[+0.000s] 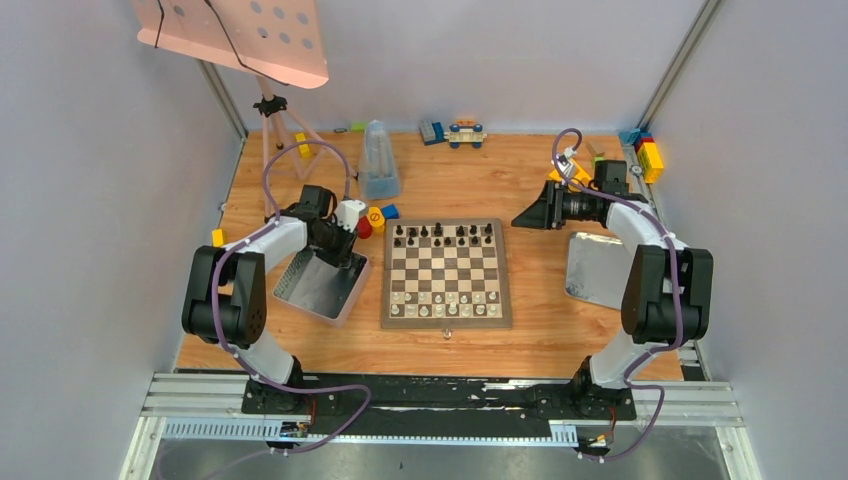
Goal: Set up the chess pieces on the board
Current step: Pick up the chess piece from the storage box.
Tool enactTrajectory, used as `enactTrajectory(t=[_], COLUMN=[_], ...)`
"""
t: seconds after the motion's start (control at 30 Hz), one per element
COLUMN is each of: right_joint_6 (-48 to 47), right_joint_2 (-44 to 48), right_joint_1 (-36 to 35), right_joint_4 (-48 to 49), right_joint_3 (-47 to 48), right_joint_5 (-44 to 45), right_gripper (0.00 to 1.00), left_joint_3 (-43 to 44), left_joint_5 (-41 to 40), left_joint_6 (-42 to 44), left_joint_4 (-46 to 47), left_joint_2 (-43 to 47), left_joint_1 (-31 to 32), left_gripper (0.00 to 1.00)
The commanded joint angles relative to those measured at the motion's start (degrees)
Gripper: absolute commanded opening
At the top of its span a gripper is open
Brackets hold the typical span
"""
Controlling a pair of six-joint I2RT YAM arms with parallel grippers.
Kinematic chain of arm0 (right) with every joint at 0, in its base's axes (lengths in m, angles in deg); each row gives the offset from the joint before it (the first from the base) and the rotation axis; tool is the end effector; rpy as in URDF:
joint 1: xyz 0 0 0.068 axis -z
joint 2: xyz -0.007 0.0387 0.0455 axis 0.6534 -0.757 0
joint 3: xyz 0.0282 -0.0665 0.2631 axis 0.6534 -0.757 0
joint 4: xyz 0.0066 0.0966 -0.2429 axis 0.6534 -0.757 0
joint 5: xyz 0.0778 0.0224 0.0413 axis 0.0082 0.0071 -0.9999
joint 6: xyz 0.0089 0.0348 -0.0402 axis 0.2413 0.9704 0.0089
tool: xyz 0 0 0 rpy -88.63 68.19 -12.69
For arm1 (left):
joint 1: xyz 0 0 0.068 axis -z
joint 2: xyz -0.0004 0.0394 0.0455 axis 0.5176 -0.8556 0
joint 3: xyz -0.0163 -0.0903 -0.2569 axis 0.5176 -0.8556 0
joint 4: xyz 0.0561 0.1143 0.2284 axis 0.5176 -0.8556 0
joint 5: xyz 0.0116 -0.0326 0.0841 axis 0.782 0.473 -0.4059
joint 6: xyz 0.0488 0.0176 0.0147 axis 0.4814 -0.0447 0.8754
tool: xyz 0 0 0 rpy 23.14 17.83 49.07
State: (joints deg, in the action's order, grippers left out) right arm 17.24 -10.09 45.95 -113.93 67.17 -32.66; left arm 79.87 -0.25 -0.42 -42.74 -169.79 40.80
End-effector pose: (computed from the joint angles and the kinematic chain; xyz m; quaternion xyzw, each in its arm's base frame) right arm 0.3354 0.0029 0.2290 -0.1556 0.7951 0.5129 0.2838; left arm 0.2997 -0.0611 0.1710 0.2544 0.9356 -0.1263 0.2097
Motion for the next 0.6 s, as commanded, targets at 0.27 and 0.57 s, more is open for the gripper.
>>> enactTrajectory(t=[0.27, 0.57], right_joint_6=[-2.37, -2.56], right_joint_2=[-0.79, -0.87], right_joint_1=[-0.49, -0.49], right_joint_4=[-0.54, -0.88], right_joint_3=[2.53, 2.61], right_joint_5=[-0.67, -0.57], right_gripper=[0.52, 0.52], left_joint_3=[-3.3, -3.99], left_joint_5=[2.58, 2.47], left_joint_6=[-1.76, -2.53], left_joint_4=[6.85, 9.0], left_joint_2=[2.2, 0.84], left_joint_1=[0.13, 0.13], left_gripper=[0.3, 0.2])
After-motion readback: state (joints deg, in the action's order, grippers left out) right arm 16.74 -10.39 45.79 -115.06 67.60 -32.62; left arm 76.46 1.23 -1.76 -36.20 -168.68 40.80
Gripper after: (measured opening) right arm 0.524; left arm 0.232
